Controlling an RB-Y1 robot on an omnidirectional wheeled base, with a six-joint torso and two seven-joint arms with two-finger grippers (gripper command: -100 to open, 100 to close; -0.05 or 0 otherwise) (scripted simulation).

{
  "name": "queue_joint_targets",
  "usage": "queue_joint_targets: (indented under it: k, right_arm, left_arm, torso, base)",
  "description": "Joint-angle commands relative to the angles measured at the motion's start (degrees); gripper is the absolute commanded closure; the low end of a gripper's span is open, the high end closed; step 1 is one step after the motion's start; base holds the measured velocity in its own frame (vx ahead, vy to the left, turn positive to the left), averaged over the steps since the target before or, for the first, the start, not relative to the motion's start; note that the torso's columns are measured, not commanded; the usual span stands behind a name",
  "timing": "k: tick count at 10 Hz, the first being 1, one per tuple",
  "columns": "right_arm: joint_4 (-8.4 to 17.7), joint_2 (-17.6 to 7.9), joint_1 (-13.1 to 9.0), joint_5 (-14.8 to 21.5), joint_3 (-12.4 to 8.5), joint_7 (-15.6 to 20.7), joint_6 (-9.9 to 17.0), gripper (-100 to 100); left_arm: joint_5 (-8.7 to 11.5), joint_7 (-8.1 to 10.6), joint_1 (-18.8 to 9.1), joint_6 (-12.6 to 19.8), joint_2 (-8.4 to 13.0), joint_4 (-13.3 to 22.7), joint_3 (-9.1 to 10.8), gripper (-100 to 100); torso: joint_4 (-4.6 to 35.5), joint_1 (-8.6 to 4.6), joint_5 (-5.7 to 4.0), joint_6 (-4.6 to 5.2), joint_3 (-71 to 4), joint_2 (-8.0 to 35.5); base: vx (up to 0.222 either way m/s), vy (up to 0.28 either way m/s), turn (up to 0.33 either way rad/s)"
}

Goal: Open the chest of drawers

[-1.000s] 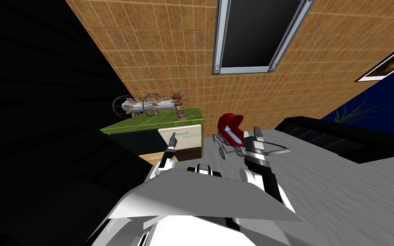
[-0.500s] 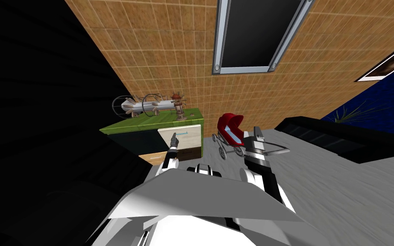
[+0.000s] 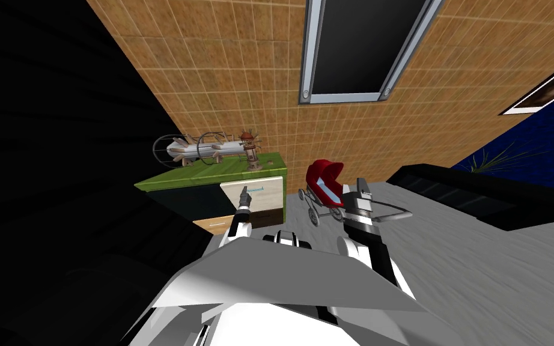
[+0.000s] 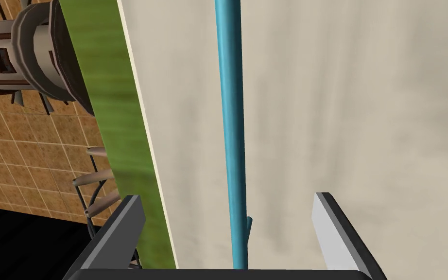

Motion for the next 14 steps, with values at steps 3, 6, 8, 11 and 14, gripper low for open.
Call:
queue_joint_targets:
  k: [3,6,8,11,14]
  right_arm:
    - [0.0,0.0,0.0,0.0,0.0,0.0,0.0,0]
    - [0.0,0.0,0.0,0.0,0.0,0.0,0.0,0]
    - [0.0,0.0,0.0,0.0,0.0,0.0,0.0,0]
    - [0.0,0.0,0.0,0.0,0.0,0.0,0.0,0]
    - [0.0,0.0,0.0,0.0,0.0,0.0,0.0,0]
  left_arm:
    - [0.0,0.15,1.0,-0.5,0.1,-0.7,-0.52,100]
    - [0.2,0.21,1.8,0.4,0.1,-1.5,-0.71,100]
    - [-1.2,3.48,1.7,0.1,2.0,-0.7,-0.34,100]
    - [-3.8,8.74,1.1,-1.0,5.8,0.7,0.46,100]
    - [-5.2,13.17,0.8,-1.5,7.7,1.4,0.86,100]
  torso:
    - [0.1,-0.03,-0.06,-0.06,0.3,0.4]
    - [0.3,-0.21,-0.23,-0.02,0.1,0.3]
    - [0.1,-0.06,-0.16,-0.15,-0.1,-0.1]
    - [0.1,0.02,-0.07,-0.02,0.1,0.1]
    - [0.1,-0.02,-0.09,-0.11,0.1,0.2]
  base:
    - [-0.111,-0.025,0.001]
    - [-0.134,-0.057,0.009]
    - [-0.023,-0.065,0.097]
    - [-0.011,-0.077,0.111]
    - [-0.020,-0.074,0.100]
